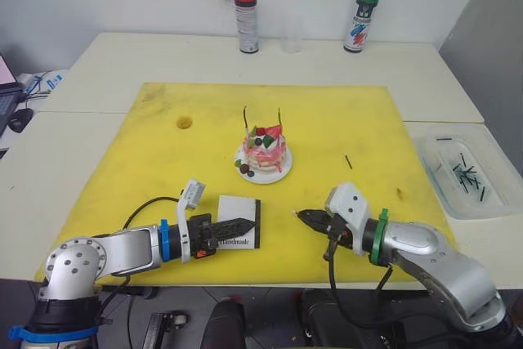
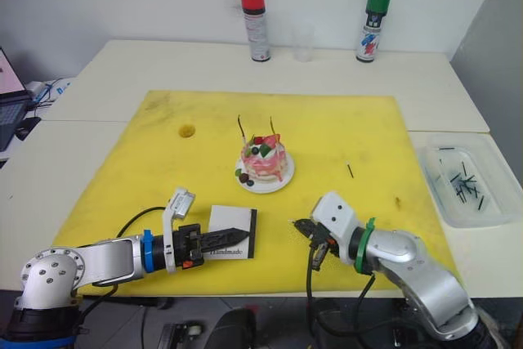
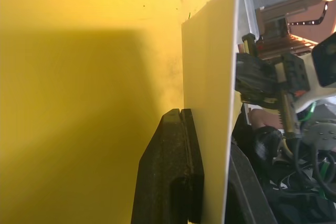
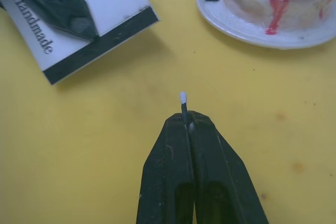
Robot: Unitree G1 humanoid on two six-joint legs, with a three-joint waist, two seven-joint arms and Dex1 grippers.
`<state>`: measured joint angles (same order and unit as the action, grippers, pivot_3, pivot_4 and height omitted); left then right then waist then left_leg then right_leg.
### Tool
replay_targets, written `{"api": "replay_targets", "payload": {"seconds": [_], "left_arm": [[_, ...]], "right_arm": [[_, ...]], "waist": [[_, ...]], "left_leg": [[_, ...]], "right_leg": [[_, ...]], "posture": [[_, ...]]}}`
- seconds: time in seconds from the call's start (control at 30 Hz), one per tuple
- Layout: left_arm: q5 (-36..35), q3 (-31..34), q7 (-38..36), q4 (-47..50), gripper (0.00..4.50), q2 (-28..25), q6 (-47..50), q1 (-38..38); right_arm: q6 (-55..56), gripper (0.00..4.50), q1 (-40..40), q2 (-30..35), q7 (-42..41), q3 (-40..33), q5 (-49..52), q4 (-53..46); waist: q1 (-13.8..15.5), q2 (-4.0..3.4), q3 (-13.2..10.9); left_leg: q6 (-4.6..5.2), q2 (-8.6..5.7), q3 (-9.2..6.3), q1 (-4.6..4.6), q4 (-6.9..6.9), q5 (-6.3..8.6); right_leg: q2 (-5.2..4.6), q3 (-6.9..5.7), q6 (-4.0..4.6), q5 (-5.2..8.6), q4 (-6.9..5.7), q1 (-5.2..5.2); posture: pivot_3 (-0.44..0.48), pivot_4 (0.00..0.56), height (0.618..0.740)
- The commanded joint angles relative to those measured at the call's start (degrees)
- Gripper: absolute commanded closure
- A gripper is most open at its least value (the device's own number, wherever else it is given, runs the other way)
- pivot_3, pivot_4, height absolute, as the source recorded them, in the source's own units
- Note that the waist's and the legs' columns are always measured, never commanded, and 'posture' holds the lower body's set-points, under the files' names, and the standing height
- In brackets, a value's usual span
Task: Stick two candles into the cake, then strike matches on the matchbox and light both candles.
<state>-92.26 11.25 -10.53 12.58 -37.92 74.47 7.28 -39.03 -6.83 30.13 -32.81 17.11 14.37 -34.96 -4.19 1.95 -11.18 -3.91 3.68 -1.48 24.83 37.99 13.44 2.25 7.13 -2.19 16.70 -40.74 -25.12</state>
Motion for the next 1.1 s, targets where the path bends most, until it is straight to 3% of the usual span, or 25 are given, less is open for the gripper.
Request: {"api": "replay_targets", "payload": {"seconds": [0.03, 0.1, 0.23, 0.8, 0.9, 0.97, 1.1], "left_arm": [[-0.23, -0.65, -1.1, 0.25, 4.5, -0.7, -0.77, 1.04], [-0.09, -0.83, -1.32, 0.24, 4.5, -0.84, -0.92, 1.07], [-0.03, -1.02, -1.4, 0.41, 4.5, -0.97, -1.09, 0.97], [0.28, -1.89, -2.12, 0.44, 4.5, -1.92, -1.72, 0.85], [0.41, -1.94, -2.18, 0.36, 4.5, -2.0, -1.72, 0.84], [0.48, -1.97, -2.22, 0.28, 4.5, -1.98, -1.71, 0.93], [0.75, -1.98, -2.63, -0.04, 4.5, -1.84, -1.76, 1.4]], "right_arm": [[5.41, 4.47, 0.47, -1.25, 0.44, 1.27, -2.43, 3.66], [7.36, 4.29, 0.64, -1.08, -0.44, 1.57, -3.31, 5.16], [10.14, 3.2, 0.67, -1.15, -1.32, 1.83, -4.21, 6.47], [16.23, 3.2, 4.68, -4.19, -1.33, 2.0, -5.09, 9.36], [16.13, 3.79, 4.52, -4.66, -0.95, 2.22, -5.84, 9.76], [16.3, 4.48, 4.58, -4.86, -0.85, 2.1, -6.31, 9.99], [16.05, 4.48, 4.61, -4.58, -1.66, 1.44, -6.33, 9.68]], "waist": [[0.02, 0.01, 0.0], [0.08, 0.01, 0.0], [0.35, 0.01, 0.0], [0.55, 0.02, 0.01], [0.55, 0.02, 0.01], [0.56, 0.02, 0.02], [0.58, 0.03, 0.02]], "left_leg": [[0.0, 0.0, 0.0, 0.0, 0.01, 0.0], [0.0, -0.01, 0.01, 0.0, 0.01, 0.0], [0.0, 0.0, -0.01, 0.0, -0.03, 0.0], [0.0, 0.01, -0.05, -0.03, -0.03, 0.0], [0.0, 0.01, -0.05, -0.05, -0.02, 0.0], [0.0, 0.01, -0.05, -0.06, 0.0, 0.0], [0.0, 0.01, -0.05, -0.07, 0.06, -0.01]], "right_leg": [[0.0, 0.0, 0.0, 0.0, -0.01, 0.0], [0.0, 0.01, -0.01, -0.01, -0.03, 0.01], [0.0, -0.03, -0.24, -0.14, -0.1, 0.0], [0.01, -0.07, -0.24, -0.15, -0.22, 0.01], [0.02, -0.07, -0.24, -0.15, -0.26, 0.01], [0.02, -0.07, -0.24, -0.15, -0.28, 0.02], [0.02, -0.06, -0.28, -0.17, -0.28, 0.06]], "posture": [[0.0, 0.15, 0.689], [0.0, 0.15, 0.689], [0.0, 0.15, 0.689], [0.0, 0.15, 0.689], [0.0, 0.15, 0.689], [0.0, 0.15, 0.689], [0.0, 0.15, 0.689]]}}
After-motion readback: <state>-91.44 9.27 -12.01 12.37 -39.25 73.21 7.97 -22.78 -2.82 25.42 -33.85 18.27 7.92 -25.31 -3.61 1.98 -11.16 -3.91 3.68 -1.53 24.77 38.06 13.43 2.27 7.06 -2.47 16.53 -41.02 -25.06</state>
